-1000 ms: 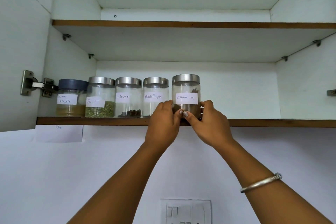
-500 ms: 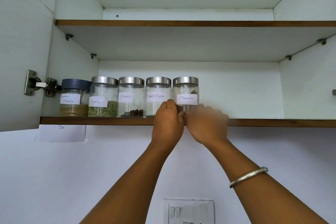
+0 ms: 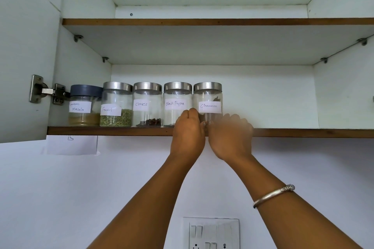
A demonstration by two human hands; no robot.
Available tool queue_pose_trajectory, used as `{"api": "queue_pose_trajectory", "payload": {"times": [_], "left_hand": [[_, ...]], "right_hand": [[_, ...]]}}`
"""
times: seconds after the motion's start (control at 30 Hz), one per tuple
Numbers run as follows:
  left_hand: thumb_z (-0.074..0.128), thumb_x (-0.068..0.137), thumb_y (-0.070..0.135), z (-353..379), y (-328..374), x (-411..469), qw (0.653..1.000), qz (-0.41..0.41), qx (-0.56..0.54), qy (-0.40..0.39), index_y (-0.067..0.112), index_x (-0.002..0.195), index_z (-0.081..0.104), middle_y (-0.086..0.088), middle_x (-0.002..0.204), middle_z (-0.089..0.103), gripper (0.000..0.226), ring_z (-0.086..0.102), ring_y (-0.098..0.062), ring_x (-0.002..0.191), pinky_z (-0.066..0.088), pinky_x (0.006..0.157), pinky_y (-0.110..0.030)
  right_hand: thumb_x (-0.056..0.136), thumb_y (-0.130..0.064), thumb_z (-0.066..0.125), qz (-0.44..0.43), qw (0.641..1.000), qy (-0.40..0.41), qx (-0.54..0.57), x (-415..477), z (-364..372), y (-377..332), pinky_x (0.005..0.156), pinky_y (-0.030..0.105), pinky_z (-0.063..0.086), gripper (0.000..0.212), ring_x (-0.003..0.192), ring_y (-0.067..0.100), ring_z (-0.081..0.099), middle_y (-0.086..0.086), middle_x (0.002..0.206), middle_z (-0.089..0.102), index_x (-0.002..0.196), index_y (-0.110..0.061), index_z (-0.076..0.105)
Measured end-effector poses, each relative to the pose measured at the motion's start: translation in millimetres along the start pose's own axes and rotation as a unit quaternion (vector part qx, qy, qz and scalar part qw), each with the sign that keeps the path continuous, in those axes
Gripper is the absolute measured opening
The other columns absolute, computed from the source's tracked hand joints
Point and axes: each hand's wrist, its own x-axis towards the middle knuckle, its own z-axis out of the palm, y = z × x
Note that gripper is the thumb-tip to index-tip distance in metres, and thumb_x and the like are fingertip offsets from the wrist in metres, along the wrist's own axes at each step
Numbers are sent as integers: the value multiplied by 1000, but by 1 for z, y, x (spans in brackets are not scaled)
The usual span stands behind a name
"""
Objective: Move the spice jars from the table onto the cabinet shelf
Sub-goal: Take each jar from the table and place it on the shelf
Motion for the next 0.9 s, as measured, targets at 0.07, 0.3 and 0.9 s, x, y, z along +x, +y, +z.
{"api": "queue_pose_trajectory", "payload": {"times": [0.07, 0.3, 0.9], "left_hand": [[46, 95, 16, 0, 0, 0, 1000, 0, -3, -2, 6, 110, 50, -9, 107, 55, 18, 51, -20, 93, 35, 70, -24], [50, 88, 0, 0, -1, -12, 1000, 24, -11, -4, 6, 115, 50, -10, 112, 51, 27, 48, -21, 99, 40, 76, -24], [55, 89, 6, -41, -29, -138, 941, -32, -206, -267, 21, 146, 23, 3, 152, 28, 67, 30, -18, 139, 32, 112, -34]], "right_hand": [[95, -47, 26, 2, 1000, 1, 5, -1, 2, 0, 97, 39, 29, 60, 110, 28, 44, 12, 121, 52, 130, -3, 46], [93, -52, 31, -12, 999, -4, 40, -8, 7, 3, 108, 42, 21, 78, 125, 32, 33, 17, 142, 33, 146, 1, 10], [89, -21, 54, -121, 952, -265, 96, -137, -5, -10, 117, 45, 7, 90, 142, 27, -21, 9, 154, -25, 148, -18, -14]]}}
